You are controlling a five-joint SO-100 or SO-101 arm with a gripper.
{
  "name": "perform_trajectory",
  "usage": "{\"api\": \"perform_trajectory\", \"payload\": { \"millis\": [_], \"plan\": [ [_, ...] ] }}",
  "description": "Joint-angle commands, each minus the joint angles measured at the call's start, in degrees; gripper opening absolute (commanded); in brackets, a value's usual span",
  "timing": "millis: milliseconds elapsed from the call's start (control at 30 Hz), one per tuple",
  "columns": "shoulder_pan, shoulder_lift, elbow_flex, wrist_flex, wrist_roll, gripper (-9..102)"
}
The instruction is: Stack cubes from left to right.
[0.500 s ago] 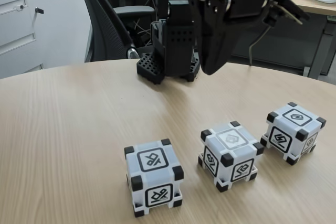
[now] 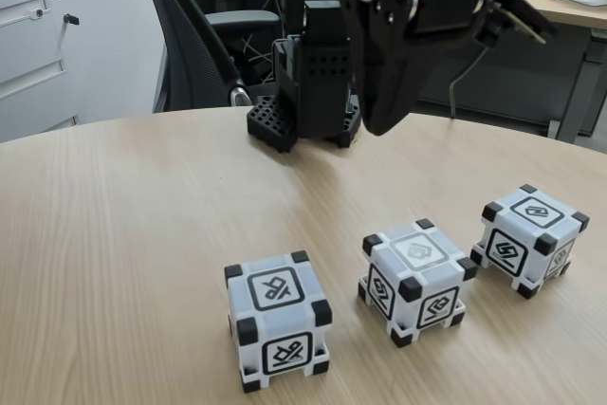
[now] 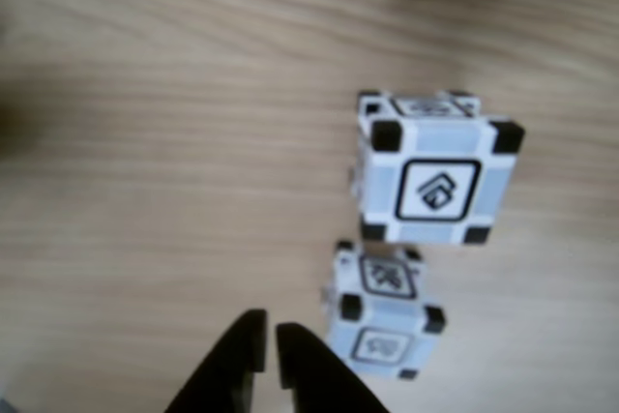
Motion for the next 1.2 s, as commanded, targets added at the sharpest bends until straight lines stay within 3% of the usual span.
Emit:
{"api": "perform_trajectory", "payload": {
  "millis": [0,1167],
  "plan": [
    [0.5,2.4,-2.1,1.1,1.4,0],
    [0.5,1.5,-6.1,0.4,5.1,0]
  ]
}}
